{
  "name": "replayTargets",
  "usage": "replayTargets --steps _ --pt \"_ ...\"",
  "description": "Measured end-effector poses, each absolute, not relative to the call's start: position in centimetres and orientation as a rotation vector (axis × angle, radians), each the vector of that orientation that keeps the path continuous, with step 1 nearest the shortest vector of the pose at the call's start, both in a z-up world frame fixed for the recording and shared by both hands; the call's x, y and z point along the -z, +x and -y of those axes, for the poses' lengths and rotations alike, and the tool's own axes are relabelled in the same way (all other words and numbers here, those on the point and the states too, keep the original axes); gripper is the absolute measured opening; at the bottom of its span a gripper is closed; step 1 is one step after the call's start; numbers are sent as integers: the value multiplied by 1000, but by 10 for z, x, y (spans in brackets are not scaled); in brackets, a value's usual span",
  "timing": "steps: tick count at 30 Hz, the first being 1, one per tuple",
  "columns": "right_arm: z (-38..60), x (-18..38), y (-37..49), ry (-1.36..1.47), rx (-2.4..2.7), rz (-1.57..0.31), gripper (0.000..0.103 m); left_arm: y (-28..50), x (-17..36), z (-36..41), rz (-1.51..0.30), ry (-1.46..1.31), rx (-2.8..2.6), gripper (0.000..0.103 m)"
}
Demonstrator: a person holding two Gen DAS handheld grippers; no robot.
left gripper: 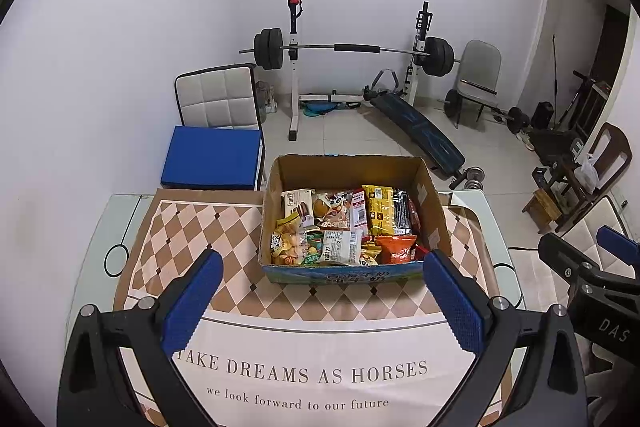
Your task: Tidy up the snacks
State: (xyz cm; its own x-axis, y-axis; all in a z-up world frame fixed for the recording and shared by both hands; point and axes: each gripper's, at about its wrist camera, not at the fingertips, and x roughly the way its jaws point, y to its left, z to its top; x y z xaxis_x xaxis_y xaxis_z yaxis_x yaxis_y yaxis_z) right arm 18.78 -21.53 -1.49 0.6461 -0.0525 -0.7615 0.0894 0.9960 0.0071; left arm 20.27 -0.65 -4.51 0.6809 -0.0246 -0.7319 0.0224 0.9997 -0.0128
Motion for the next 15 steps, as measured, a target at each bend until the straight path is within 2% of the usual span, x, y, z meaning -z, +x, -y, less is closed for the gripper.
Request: replayTargets --steps 15 --pt "212 10 189 50 81 -865 102 202 40 10 -815 -2 33 103"
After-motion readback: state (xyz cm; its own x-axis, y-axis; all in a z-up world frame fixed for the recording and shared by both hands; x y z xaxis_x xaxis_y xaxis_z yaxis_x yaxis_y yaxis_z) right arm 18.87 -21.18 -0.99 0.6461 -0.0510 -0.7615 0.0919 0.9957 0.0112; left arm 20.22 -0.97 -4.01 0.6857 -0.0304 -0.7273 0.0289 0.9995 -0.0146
